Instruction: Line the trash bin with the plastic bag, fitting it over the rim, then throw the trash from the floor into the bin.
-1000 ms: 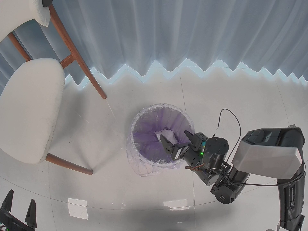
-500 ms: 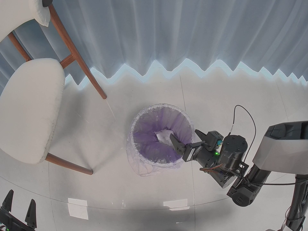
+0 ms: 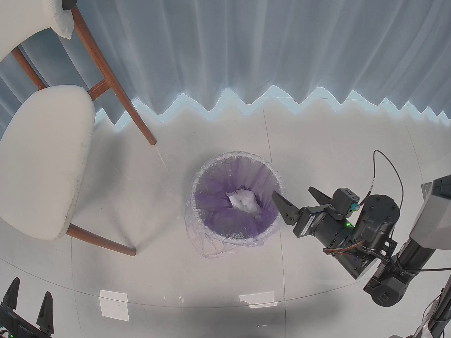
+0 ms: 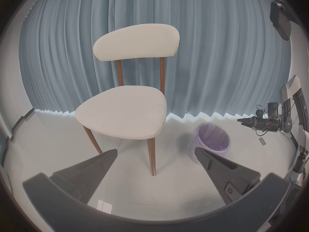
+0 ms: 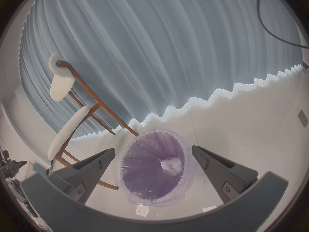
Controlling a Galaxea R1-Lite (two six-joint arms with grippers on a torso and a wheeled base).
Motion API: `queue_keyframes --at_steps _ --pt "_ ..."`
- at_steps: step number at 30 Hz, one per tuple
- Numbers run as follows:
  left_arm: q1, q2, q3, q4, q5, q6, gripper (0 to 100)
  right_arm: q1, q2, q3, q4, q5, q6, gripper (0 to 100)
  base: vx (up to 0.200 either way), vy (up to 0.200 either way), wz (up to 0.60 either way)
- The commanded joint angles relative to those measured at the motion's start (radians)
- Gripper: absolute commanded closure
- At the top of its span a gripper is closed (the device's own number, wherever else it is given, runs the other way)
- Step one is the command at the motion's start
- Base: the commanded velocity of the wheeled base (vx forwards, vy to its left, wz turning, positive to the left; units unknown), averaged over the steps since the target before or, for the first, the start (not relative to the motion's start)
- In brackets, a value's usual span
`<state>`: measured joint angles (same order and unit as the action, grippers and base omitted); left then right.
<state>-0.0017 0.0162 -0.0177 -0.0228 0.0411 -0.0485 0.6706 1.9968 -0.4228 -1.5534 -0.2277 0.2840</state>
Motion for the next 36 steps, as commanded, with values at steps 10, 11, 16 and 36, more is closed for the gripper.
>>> queue_keyframes --at_steps 10,11,16,36 --pt "0.000 -0.016 0.018 0.000 0.000 -0.001 0 -0.111 -0.291 0.231 -0.007 -0.001 0.001 0 0.000 0.000 0.00" --pt "0.000 -0.016 0.018 0.000 0.000 -0.001 0 -0.134 -0.319 0.256 -0.007 -0.001 0.001 0 0.000 0.000 0.00" --pt "0.000 -0.016 0.018 0.000 0.000 -0.001 0 -0.258 -0.423 0.328 0.032 0.001 -0.006 0 0.000 0.000 0.00" --pt "0.000 -0.016 0.018 0.000 0.000 -0.001 0 -0.666 -1.069 0.423 0.450 0.004 -0.069 0 0.000 0.000 0.00"
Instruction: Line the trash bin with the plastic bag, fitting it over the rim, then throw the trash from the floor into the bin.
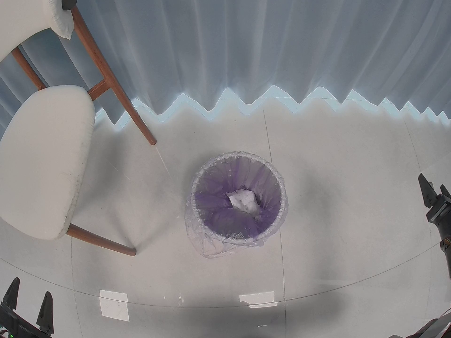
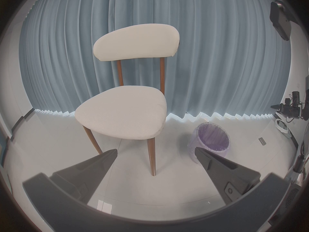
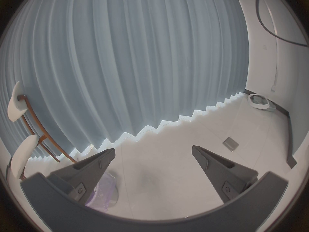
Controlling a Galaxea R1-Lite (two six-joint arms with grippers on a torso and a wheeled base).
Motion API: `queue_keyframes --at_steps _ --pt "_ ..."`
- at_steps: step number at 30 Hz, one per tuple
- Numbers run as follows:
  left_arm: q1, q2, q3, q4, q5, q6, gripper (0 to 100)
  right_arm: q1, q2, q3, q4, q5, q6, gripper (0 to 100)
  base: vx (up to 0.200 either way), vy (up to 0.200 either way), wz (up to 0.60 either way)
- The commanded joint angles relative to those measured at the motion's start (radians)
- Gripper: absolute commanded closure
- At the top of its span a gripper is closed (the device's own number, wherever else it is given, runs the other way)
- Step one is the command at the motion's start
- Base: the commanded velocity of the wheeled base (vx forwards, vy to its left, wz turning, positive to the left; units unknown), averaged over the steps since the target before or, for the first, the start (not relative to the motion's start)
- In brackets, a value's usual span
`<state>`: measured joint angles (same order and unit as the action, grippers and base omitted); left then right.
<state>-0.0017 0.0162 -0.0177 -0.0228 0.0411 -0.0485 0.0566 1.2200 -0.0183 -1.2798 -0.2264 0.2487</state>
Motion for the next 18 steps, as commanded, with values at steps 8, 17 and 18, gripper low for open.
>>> queue_keyframes --at_steps 8,17,18 --pt "0.000 -0.016 0.018 0.000 0.000 -0.001 0 -0.047 -0.837 0.018 0.905 0.013 -0.062 0 0.000 0.000 0.00" --pt "0.000 -0.016 0.018 0.000 0.000 -0.001 0 -0.052 -1.218 -0.008 1.309 0.179 -0.204 0 0.000 0.000 0.00" --pt "0.000 -0.016 0.018 0.000 0.000 -0.001 0 -0.052 -1.220 0.001 1.310 0.188 -0.227 0 0.000 0.000 0.00"
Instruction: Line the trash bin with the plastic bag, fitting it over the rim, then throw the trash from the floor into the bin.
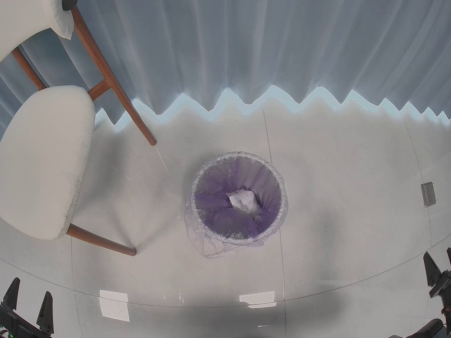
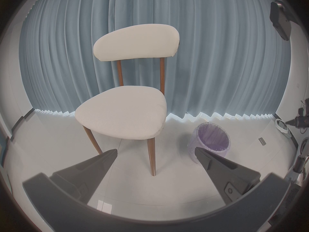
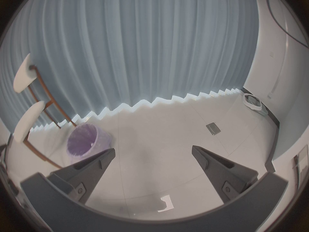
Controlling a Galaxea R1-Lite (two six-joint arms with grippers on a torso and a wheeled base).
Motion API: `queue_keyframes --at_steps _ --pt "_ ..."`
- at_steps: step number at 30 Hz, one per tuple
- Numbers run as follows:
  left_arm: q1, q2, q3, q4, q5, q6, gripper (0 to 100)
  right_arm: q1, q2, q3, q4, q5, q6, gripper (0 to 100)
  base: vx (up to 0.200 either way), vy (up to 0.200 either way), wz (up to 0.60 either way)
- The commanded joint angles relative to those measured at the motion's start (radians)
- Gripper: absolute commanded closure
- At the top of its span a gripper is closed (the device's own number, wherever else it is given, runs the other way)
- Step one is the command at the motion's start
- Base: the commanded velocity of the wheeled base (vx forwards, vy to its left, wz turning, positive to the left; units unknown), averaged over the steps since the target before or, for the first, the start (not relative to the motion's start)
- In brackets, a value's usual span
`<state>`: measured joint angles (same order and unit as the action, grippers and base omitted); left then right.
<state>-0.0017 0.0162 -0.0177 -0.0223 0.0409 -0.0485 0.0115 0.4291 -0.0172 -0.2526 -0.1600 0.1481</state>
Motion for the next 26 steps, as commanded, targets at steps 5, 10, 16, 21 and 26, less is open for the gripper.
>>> queue_keyframes --at_steps 5,10,16,21,26 --pt "0.000 -0.016 0.018 -0.001 0.001 -0.001 0 -0.008 -0.426 0.017 0.253 0.151 -0.157 0 0.000 0.000 0.00" --pt "0.000 -0.016 0.018 -0.001 0.001 -0.001 0 -0.018 -0.420 0.017 0.253 0.109 -0.131 0 0.000 0.000 0.00" --pt "0.000 -0.016 0.018 -0.001 0.001 -0.001 0 -0.015 -0.429 0.017 0.249 0.109 -0.119 0 0.000 0.000 0.00" --pt "0.000 -0.016 0.018 -0.001 0.001 -0.001 0 -0.015 -0.428 0.017 0.253 0.122 -0.156 0 0.000 0.000 0.00" --pt "0.000 -0.016 0.018 -0.001 0.001 -0.001 0 -0.015 -0.428 0.017 0.254 0.139 -0.160 0 0.000 0.000 0.00"
